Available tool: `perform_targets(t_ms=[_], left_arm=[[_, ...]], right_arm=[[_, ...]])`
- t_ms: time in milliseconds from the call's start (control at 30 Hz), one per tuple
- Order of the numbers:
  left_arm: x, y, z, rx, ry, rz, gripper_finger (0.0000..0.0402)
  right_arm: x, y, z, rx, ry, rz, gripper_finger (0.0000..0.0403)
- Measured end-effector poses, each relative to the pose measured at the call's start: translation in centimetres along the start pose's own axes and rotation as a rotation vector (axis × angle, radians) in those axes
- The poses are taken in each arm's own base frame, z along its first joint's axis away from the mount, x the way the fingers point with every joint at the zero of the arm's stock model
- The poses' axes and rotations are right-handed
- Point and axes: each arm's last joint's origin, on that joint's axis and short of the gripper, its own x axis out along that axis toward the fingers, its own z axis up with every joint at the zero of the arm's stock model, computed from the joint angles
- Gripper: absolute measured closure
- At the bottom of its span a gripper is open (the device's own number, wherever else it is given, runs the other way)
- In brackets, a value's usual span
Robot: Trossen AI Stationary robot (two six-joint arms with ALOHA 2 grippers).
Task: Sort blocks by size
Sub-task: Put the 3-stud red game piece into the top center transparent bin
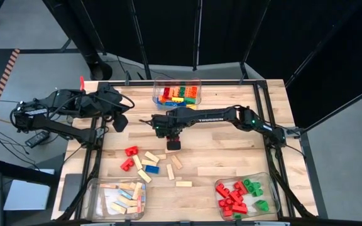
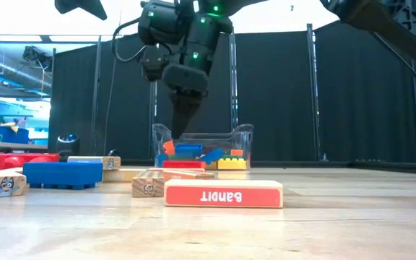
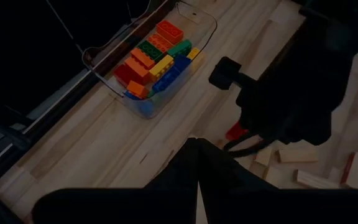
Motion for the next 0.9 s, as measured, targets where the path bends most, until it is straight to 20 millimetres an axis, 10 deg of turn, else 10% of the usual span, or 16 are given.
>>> perform_targets(t_ms=[500, 900], left_arm=[[0.0, 0.0, 0.0, 0.0, 0.0, 0.0, 0.0388], [0.0, 0.0, 0.0, 0.024, 0.001, 0.001, 0.0388]], right_arm=[[0.2, 0.0, -0.3, 0.12, 0.035, 0.116, 0.0044], [4.7, -0.6, -1.9, 0.185, 0.04, 0.081, 0.0084]])
